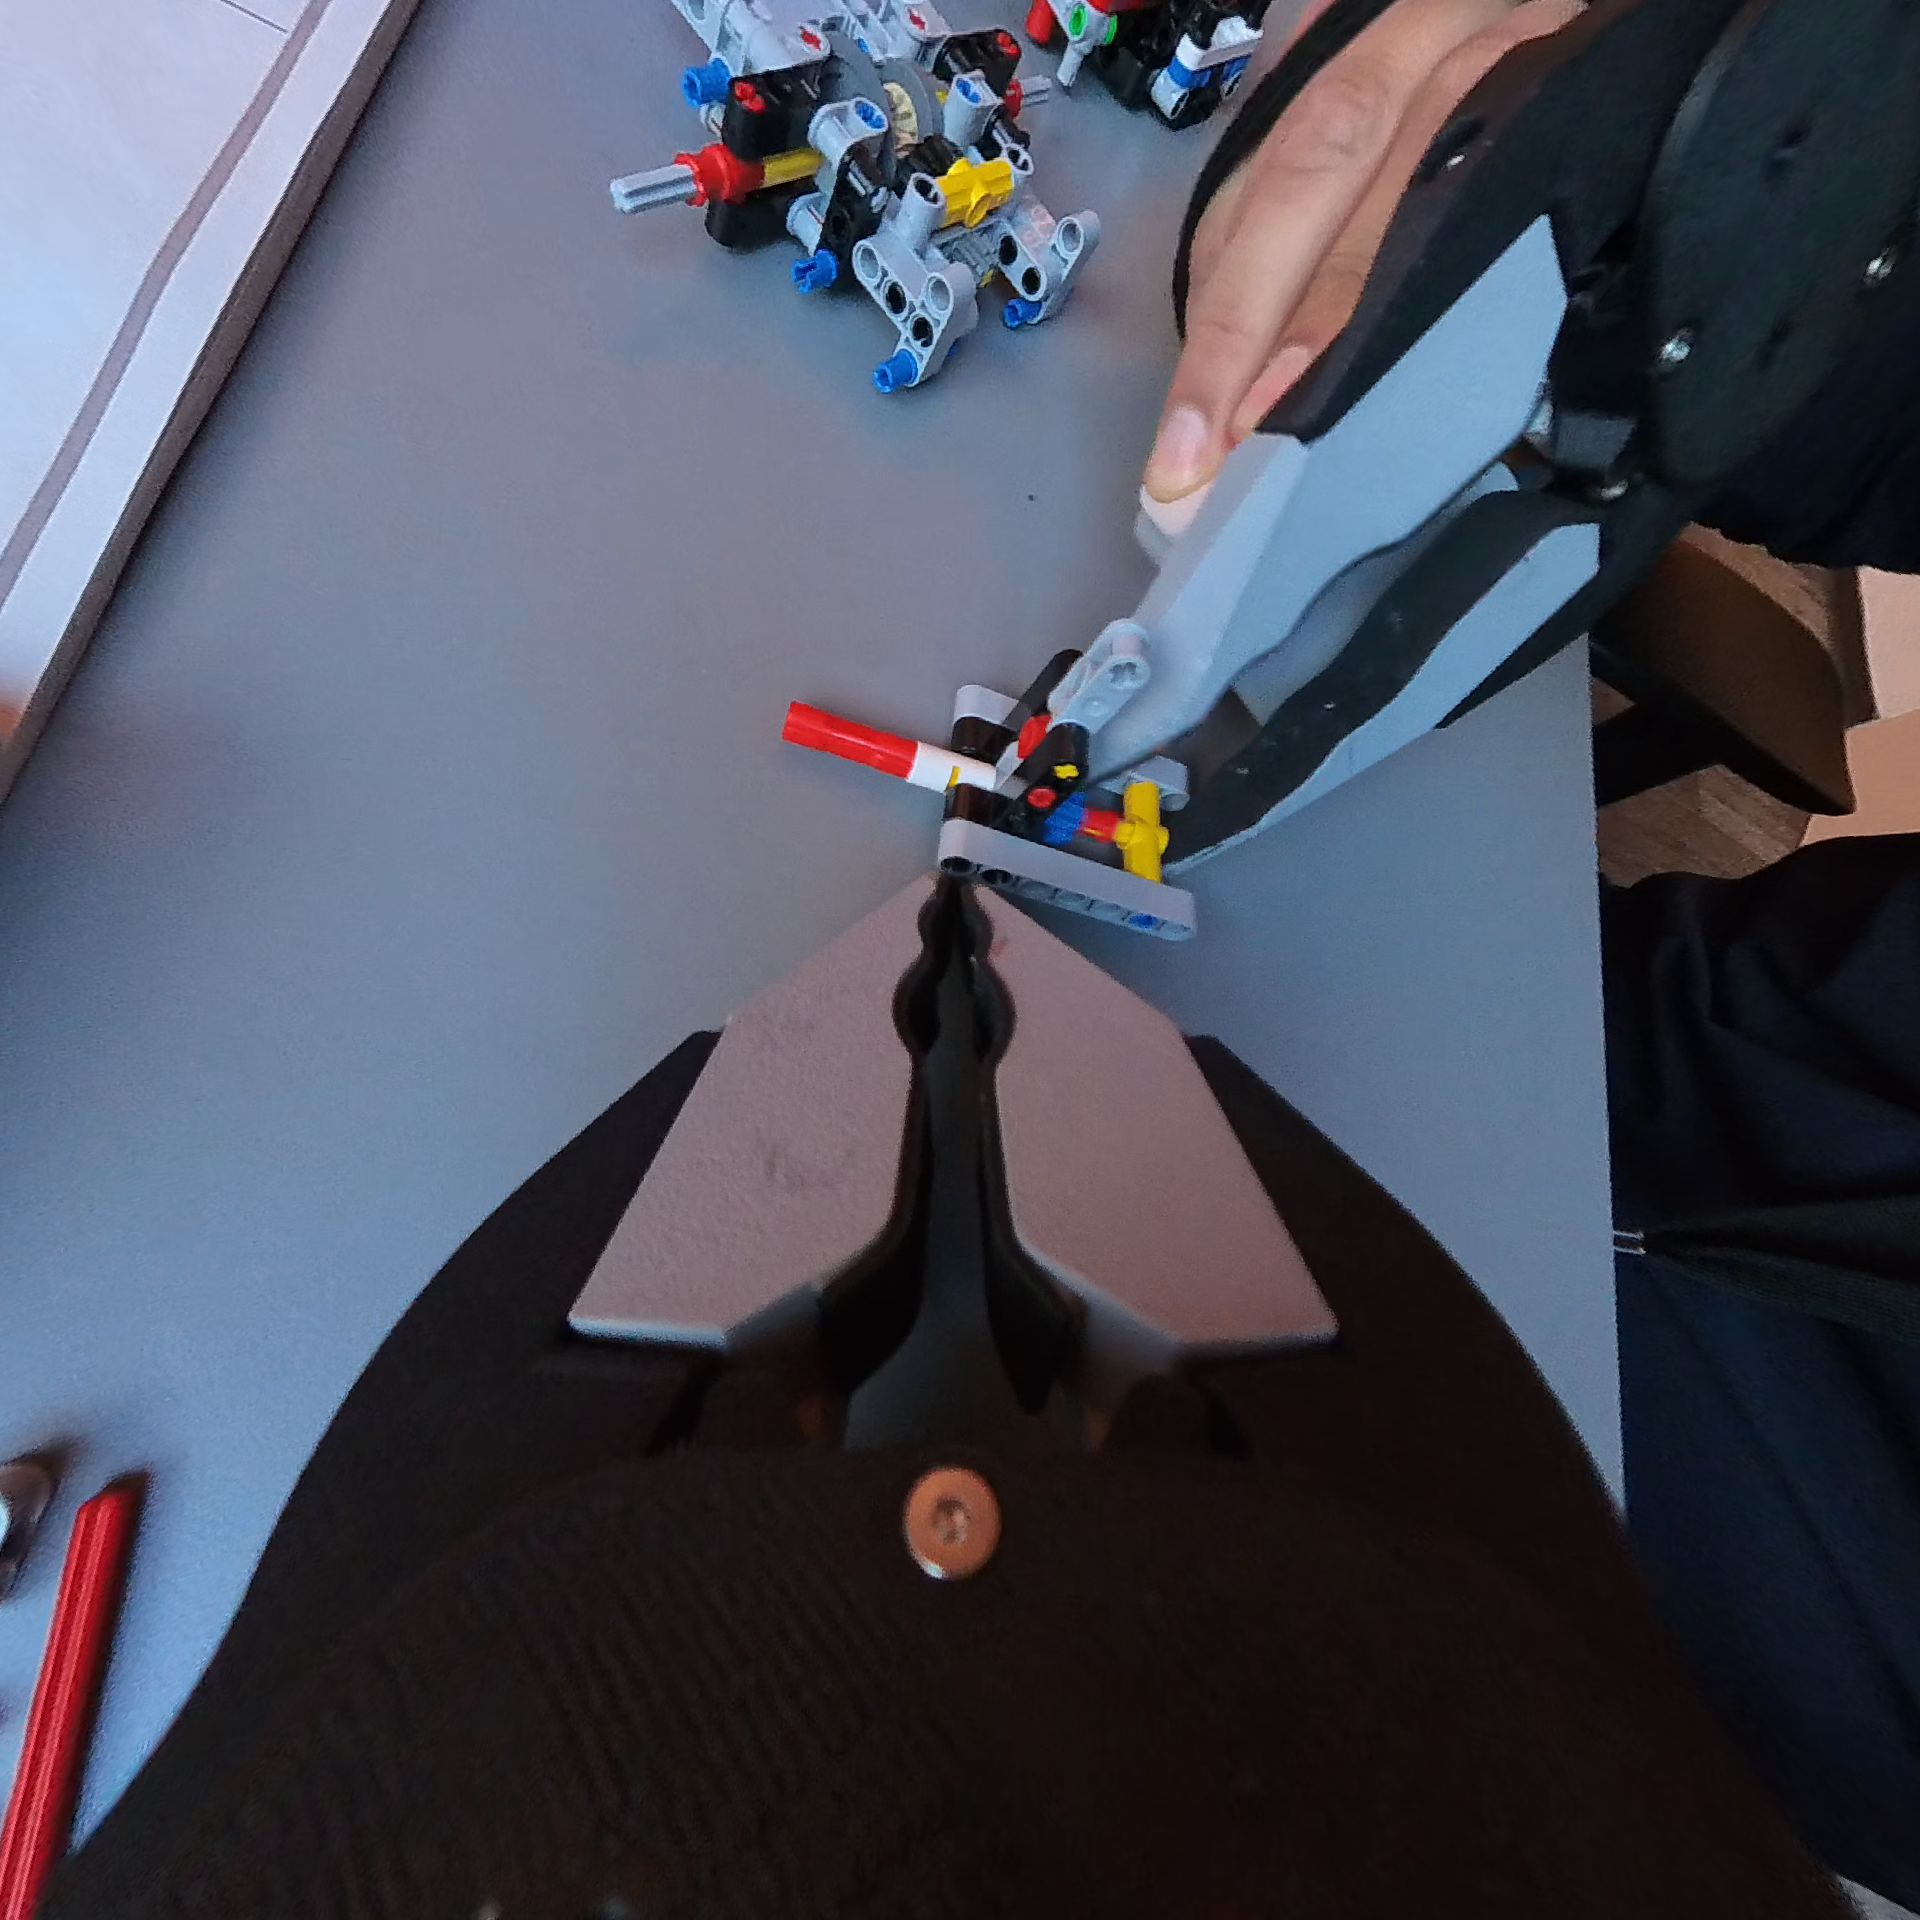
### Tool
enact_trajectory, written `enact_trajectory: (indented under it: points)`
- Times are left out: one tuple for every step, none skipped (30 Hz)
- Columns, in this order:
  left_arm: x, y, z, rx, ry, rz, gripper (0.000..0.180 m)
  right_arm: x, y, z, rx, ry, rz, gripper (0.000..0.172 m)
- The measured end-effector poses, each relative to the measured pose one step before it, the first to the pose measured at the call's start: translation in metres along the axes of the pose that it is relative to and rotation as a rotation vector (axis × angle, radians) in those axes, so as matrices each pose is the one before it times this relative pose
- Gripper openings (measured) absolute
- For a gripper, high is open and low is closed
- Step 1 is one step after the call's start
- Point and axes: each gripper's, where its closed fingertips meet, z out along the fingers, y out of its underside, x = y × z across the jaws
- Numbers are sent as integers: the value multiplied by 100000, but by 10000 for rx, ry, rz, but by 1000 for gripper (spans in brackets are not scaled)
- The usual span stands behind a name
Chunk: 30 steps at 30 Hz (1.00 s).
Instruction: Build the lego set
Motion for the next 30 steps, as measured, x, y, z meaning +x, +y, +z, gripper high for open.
enact_trajectory:
  points:
    - [-13, -41, -23, 46, 11, -60, 0, -8, -93, -28, -1, 79, -85, 18]
    - [1, -7, -2, 3, 33, -55, 0, -19, 26, 32, -66, 44, -61, 18]
    - [-15, -3, -12, 4, 13, -45, 0, -3, -17, 13, -11, -18, 36, 18]
    - [-3, 1, 5, 4, 10, -24, 0, 20, -10, -9, 41, -55, 109, 19]
    - [17, 2, 14, 1, 8, -8, 0, 3, 33, -18, 7, -22, 30, 19]
    - [1, -4, 12, 1, -18, 14, 0, 0, 21, -19, -47, 34, -63, 19]
    - [23, 12, 12, -3, -9, 28, 0, -22, -5, -10, -60, 33, -57, 18]
    - [29, 3, 17, -4, 5, 3, 0, -39, -19, -16, -51, -4, -34, 18]
    - [3, 1, 1, 4, -8, -10, 0, -31, -25, -18, -40, 22, -23, 18]
    - [5, 1, 1, 4, -5, -8, 0, -25, -28, -4, -1, 33, -25, 18]
    - [-2, -7, -2, 8, -7, -21, 0, -10, -37, 3, 45, -4, 68, 18]
    - [-37, 0, -19, 17, -21, -38, 0, 23, -74, 45, 111, -14, 206, 18]
    - [-56, -8, -32, 21, -11, -59, 0, 63, -57, 61, 167, -12, 266, 19]
    - [13, 0, 7, 1, 30, -41, 0, 36, -29, -9, 171, -64, 234, 18]
    - [88, -9, 17, 7, 52, 3, 0, 59, 27, -19, 42, -43, 52, 18]
    - [35, 9, 33, -10, -7, 7, 0, 111, 3, 43, -23, 66, -81, 18]
    - [71, 14, 31, -9, 26, 29, 0, 39, -72, 95, 28, 79, -99, 18]
    - [-40, 8, 10, -1, -49, -5, 0, 14, -60, 99, 8, 62, -67, 19]
    - [-24, -7, -14, 12, -11, -13, 0, -8, -62, 33, 22, 11, -6, 19]
    - [1, -20, -20, 13, 30, -37, 0, -7, -30, 20, 18, -39, 72, 19]
    - [30, -19, 2, 9, 61, -40, 0, -7, 1, -26, 11, -94, 106, 19]
    - [15, 18, 10, -19, 41, -39, 0, -16, 22, -48, 3, -133, 115, 19]
    - [-6, 1, -8, 8, 15, -27, 0, 8, 3, 4, 6, -119, 157, 19]
    - [22, -18, -4, 12, 21, -15, 0, 7, 9, -15, -9, -103, 147, 18]
    - [60, -11, 22, 7, 44, -29, 0, -19, 27, -55, -18, -65, 86, 18]
    - [99, 31, 40, -14, 67, -43, 0, -64, 17, -70, -6, -38, 2, 19]
    - [56, -11, 33, 2, 32, -32, 0, -46, 10, -52, -1, -13, -23, 19]
    - [59, 11, 29, -7, 24, 0, 0, -59, -11, -54, 5, -30, 35, 18]
    - [52, 11, 27, -9, 13, 11, 0, -84, -65, -63, 27, -74, 64, 18]
    - [57, 8, 27, -8, 8, 18, 0, -48, -3, -25, -8, -23, 14, 17]
